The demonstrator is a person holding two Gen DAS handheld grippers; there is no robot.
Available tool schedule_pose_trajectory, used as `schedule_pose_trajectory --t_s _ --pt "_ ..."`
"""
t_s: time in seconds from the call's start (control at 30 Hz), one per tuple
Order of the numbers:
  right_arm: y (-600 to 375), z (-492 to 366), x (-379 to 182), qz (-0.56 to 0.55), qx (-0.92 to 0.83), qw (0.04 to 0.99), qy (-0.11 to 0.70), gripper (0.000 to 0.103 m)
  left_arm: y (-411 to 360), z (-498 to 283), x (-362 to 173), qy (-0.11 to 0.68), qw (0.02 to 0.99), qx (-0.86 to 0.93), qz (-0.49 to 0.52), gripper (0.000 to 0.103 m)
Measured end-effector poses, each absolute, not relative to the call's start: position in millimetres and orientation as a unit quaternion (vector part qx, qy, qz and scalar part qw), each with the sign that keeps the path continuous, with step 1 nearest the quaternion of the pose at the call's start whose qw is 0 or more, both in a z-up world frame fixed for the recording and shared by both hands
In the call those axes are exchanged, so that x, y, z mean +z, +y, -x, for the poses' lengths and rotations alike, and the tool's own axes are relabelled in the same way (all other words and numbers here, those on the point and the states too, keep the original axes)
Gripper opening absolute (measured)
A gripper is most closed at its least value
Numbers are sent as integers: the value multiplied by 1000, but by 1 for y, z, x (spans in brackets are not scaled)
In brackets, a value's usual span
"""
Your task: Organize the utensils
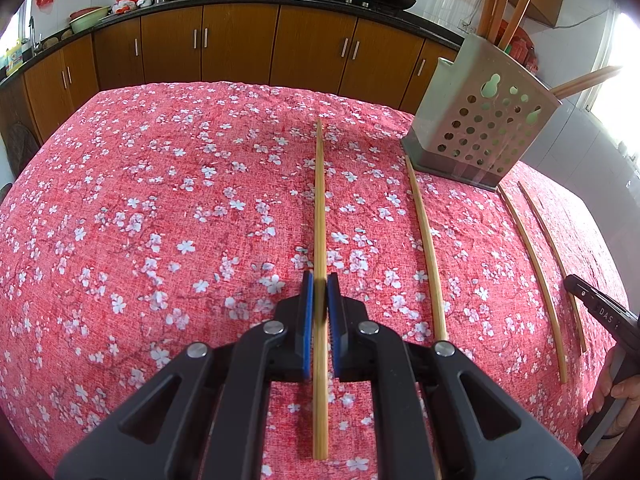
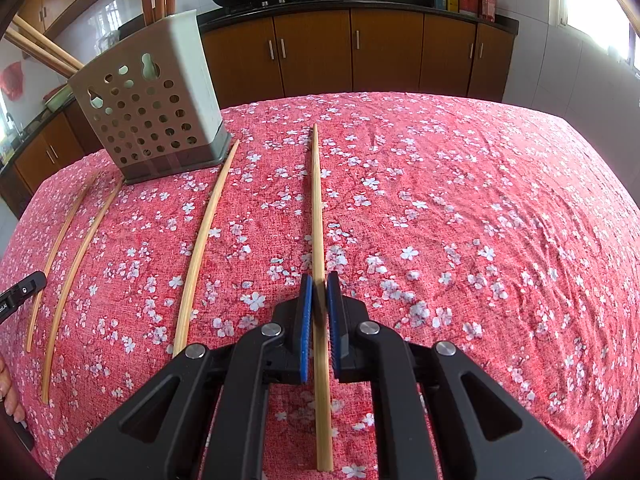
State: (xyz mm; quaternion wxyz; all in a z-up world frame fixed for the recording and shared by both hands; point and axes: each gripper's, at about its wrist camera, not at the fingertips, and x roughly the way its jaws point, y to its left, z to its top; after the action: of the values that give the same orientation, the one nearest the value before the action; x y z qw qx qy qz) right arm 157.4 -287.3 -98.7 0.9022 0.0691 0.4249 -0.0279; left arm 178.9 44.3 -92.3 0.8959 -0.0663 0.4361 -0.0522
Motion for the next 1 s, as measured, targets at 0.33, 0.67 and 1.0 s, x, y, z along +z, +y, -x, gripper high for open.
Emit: schedule_pose_trajectory --t_s 0.33,0.67,1.0 --pt "-287 -158 -99 -69 -28 902 425 9 44 -179 -91 437 896 -53 68 9" --pt "-288 -157 -98 -71 -29 902 425 9 45 -181 -88 437 896 -54 65 9" --pt "-287 -143 -100 -78 -25 901 425 9 37 -167 -87 439 896 -53 40 9"
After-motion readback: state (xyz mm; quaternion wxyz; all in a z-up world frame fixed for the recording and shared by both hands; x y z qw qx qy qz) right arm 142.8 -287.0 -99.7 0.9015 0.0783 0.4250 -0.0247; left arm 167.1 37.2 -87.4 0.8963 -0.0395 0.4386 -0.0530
